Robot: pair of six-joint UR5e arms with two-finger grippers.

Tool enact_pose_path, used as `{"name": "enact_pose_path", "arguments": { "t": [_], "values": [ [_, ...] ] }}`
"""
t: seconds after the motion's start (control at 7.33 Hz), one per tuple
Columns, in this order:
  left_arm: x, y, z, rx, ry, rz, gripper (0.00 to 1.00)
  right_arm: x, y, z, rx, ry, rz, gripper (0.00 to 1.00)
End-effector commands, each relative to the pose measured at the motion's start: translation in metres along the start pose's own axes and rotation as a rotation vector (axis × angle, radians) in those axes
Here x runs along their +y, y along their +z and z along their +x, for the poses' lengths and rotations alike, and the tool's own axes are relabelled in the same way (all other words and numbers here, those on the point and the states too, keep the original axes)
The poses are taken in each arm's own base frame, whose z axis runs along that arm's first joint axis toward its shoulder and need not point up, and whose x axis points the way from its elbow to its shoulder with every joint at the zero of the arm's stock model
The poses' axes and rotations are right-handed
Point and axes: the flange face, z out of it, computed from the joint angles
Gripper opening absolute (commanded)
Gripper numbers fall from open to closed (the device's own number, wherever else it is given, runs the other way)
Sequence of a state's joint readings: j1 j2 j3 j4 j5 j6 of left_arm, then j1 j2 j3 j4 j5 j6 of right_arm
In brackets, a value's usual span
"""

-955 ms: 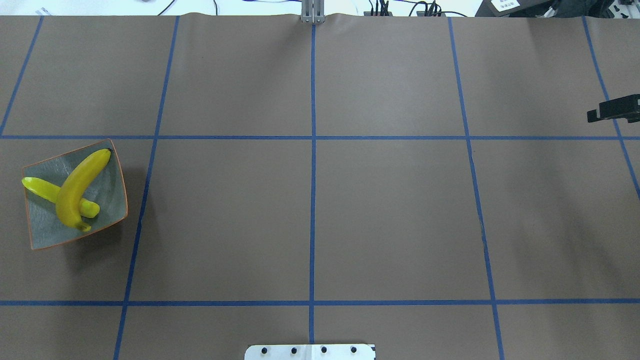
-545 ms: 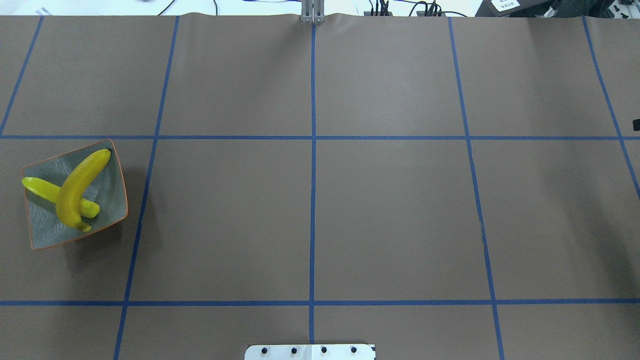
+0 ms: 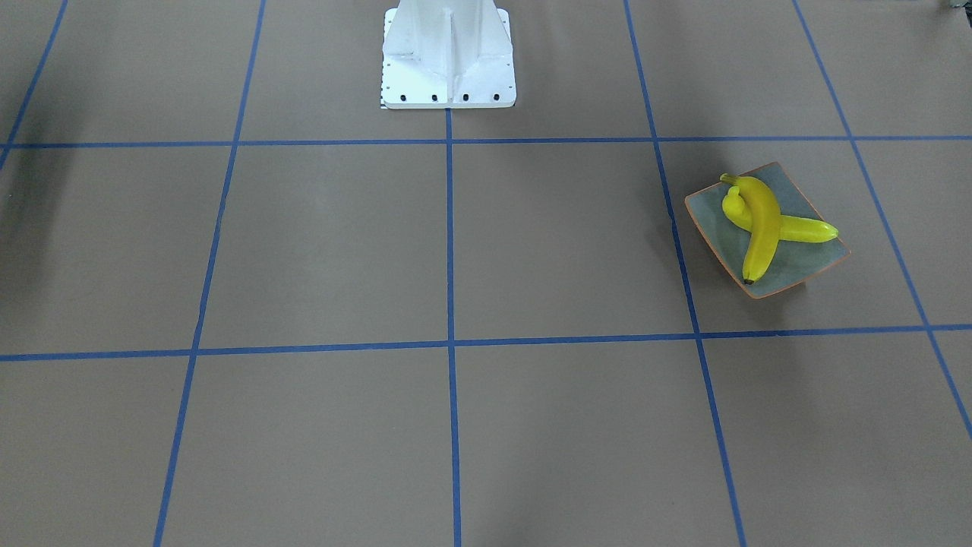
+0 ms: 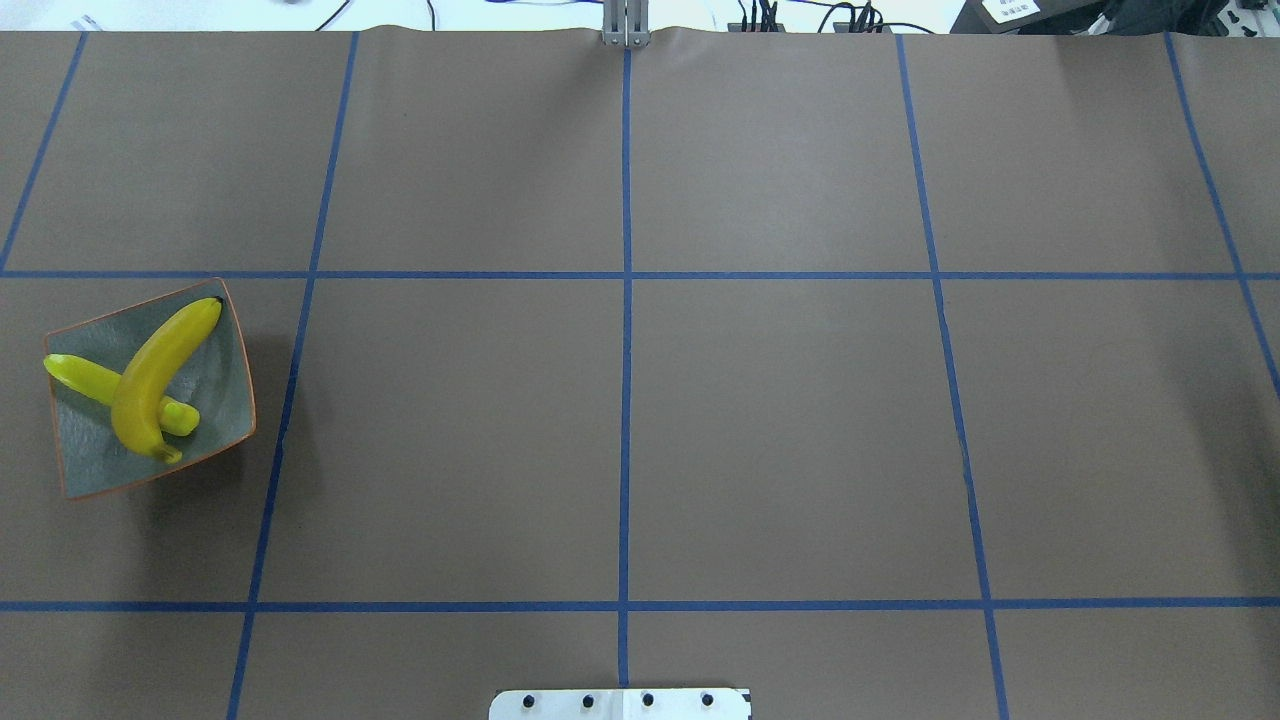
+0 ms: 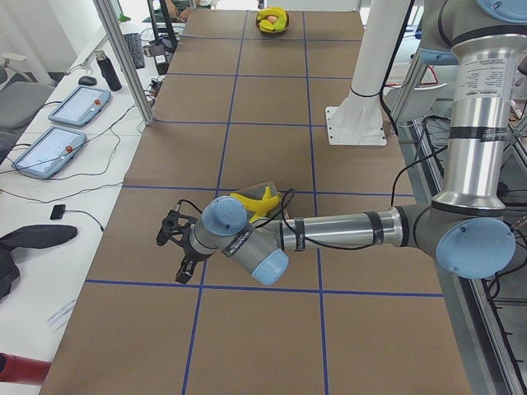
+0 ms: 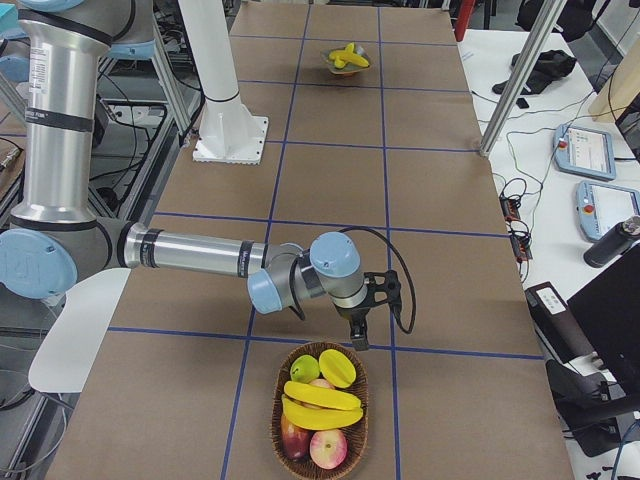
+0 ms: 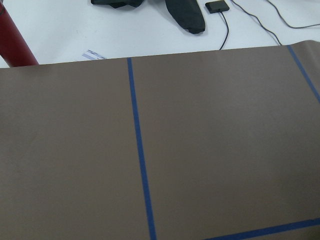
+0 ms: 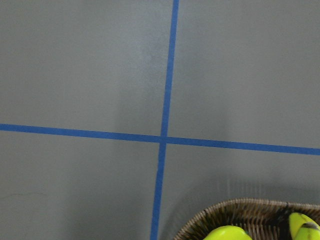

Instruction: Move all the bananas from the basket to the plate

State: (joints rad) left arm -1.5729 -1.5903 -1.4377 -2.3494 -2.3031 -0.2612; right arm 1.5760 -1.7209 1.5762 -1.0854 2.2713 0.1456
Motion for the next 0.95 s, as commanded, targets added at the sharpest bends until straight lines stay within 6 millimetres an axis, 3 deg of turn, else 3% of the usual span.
{"name": "enact_pose_path", "arguments": {
  "t": [0.0, 0.41, 0.82],
  "values": [
    [0.014, -0.003, -0.007, -0.017, 0.002, -0.029, 0.99, 0.024, 0.014, 0.055, 0.022, -0.025, -0.034, 1.0],
    [0.032, -0.015, 0.001, -0.015, 0.005, -0.027, 0.99, 0.042, 0.027, 0.068, 0.023, 0.052, -0.11, 1.0],
    [0.032, -0.018, 0.003, -0.015, 0.007, -0.02, 0.99, 0.031, 0.051, 0.081, 0.015, 0.094, -0.161, 0.95]
  ]
}}
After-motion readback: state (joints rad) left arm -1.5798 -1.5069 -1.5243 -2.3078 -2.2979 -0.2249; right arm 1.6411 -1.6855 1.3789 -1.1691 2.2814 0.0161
